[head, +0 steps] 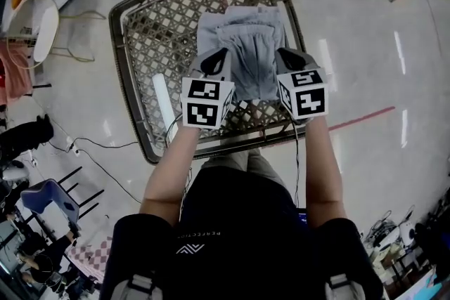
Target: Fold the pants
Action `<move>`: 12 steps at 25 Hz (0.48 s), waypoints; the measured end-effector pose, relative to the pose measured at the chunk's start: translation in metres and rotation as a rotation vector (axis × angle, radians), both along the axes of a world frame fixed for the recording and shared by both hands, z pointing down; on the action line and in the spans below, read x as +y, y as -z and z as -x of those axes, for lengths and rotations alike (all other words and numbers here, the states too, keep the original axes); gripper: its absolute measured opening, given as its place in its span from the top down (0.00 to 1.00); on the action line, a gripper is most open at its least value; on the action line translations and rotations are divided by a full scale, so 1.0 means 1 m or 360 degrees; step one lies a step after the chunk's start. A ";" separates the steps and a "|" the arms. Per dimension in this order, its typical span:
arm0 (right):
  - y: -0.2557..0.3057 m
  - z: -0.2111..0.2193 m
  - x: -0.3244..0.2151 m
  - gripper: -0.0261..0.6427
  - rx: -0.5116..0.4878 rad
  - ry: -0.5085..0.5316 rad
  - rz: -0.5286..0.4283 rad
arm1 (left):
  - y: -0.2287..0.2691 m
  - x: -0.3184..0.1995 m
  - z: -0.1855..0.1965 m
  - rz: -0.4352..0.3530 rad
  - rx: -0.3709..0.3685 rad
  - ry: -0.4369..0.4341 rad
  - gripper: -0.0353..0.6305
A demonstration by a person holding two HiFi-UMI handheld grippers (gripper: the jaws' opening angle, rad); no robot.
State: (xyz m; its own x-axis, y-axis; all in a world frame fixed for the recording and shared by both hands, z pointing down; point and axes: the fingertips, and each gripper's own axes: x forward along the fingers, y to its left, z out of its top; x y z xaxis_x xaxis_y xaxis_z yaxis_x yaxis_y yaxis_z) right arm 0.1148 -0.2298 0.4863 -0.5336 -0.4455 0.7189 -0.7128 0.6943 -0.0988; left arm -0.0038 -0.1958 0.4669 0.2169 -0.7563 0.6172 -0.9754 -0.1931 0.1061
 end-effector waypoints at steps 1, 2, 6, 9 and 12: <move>0.003 -0.002 0.005 0.90 -0.0015 -0.0023 -0.0008 | 0.002 0.005 0.000 -0.0013 -0.0002 0.0010 0.93; 0.005 -0.003 0.011 0.90 -0.0025 -0.0040 -0.0018 | 0.004 0.011 -0.001 -0.0016 0.0000 0.0020 0.93; 0.018 -0.007 0.028 0.90 -0.0065 -0.0087 -0.0066 | 0.011 0.032 -0.005 -0.0033 0.0025 0.0050 0.93; 0.027 -0.007 0.038 0.90 -0.0091 -0.0106 -0.0102 | 0.017 0.045 -0.007 -0.0063 0.0021 0.0073 0.93; 0.035 -0.008 0.047 0.90 -0.0105 -0.0108 -0.0124 | 0.021 0.059 -0.010 -0.0066 0.0027 0.0080 0.93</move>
State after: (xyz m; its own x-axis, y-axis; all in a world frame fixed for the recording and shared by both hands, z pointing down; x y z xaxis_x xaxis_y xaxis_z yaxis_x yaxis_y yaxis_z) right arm 0.1227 -0.1824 0.4517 -0.5455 -0.5351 0.6451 -0.7520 0.6523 -0.0948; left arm 0.0059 -0.1367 0.4458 0.1880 -0.7915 0.5816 -0.9822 -0.1484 0.1155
